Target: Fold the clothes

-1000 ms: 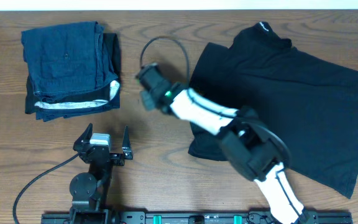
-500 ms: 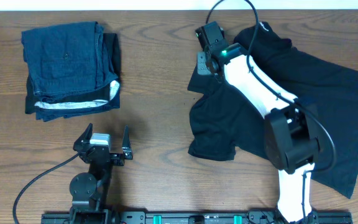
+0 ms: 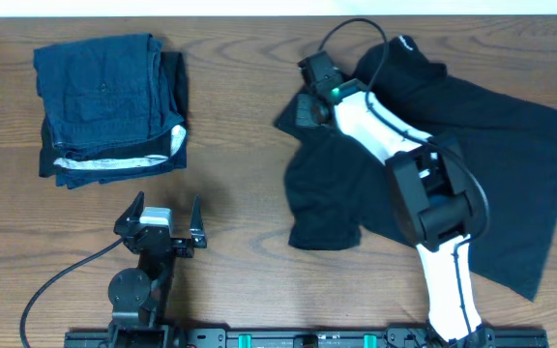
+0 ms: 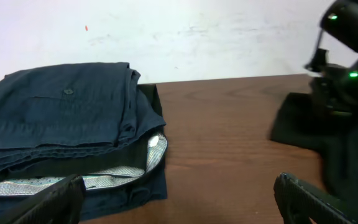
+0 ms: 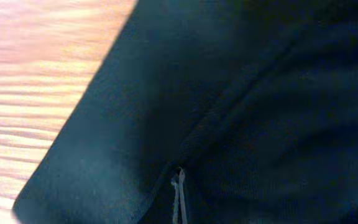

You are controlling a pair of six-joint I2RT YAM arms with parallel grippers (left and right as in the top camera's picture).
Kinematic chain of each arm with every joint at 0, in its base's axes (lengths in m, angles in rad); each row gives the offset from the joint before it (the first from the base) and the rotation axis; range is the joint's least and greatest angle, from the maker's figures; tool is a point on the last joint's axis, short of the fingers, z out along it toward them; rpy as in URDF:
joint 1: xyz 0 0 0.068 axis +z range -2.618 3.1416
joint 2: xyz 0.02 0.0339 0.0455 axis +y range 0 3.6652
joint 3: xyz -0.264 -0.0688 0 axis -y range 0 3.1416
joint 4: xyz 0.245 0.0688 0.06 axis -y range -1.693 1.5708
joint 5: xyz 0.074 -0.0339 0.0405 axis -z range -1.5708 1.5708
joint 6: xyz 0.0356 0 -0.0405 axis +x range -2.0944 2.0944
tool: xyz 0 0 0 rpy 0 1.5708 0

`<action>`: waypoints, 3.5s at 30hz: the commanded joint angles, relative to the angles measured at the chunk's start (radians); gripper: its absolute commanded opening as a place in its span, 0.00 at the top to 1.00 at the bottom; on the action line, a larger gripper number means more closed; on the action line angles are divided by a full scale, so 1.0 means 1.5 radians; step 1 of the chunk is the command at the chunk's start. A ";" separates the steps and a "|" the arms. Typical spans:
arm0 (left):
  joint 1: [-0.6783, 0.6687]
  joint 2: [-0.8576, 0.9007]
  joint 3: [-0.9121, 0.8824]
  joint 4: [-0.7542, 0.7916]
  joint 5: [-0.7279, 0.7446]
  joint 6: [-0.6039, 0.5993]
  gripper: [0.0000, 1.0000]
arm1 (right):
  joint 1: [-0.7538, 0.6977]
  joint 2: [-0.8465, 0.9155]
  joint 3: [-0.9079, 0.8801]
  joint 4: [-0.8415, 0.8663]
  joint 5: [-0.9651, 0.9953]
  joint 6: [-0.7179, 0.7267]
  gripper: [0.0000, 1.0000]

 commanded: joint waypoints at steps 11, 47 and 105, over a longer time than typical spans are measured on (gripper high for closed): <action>-0.002 -0.004 -0.011 -0.023 0.009 0.011 0.02 | 0.239 0.155 -0.025 0.041 -0.114 -0.001 0.99; -0.002 -0.004 -0.011 -0.023 0.009 0.011 0.02 | -0.257 -0.165 -0.026 -0.411 0.036 -0.124 0.99; -0.002 -0.004 -0.011 -0.023 0.009 0.011 0.02 | -0.465 -0.283 -0.162 -0.247 -0.259 -0.300 0.77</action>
